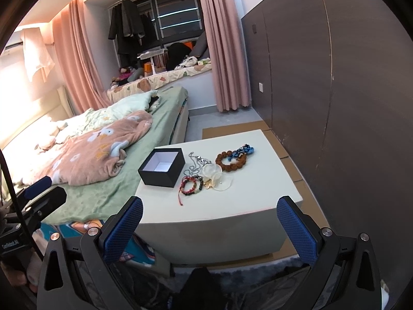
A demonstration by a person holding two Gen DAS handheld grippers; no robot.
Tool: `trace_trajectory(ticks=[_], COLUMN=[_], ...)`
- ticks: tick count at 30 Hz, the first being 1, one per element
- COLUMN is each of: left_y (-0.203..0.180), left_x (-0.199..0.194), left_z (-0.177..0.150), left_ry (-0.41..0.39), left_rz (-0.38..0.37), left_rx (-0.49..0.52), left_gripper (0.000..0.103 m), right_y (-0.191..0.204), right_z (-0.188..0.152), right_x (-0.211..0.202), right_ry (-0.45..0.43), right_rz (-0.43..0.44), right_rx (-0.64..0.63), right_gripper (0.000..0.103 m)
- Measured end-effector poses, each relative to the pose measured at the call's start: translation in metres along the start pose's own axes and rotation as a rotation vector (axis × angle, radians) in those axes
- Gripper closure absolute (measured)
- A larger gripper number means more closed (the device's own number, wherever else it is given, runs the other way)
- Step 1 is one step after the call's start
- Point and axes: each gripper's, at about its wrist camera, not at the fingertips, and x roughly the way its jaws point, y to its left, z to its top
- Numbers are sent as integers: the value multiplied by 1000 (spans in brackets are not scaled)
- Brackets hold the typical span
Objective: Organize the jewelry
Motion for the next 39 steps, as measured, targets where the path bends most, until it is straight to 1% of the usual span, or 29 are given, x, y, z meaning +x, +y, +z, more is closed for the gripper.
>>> trace_trajectory(ticks=[6, 8, 26, 39], left_y=[-6, 3, -1, 4], left_x=[-1, -3, -6, -6], left_z=[1, -2, -2, -8], left_ry=[2, -4, -21, 9], left_rz=[-1, -6, 2, -12], left_rx=[5, 6, 9, -12], left_gripper=[1, 1, 1, 1], right_y=[2, 1, -1, 1], right_z=[1, 0, -1, -12], right_x=[-1, -1, -5, -11], right_ry=[5, 3, 1, -26], right_rz=[-1, 2, 0, 5], right_rx=[4, 10, 14, 7], right_gripper=[0, 0, 0, 0])
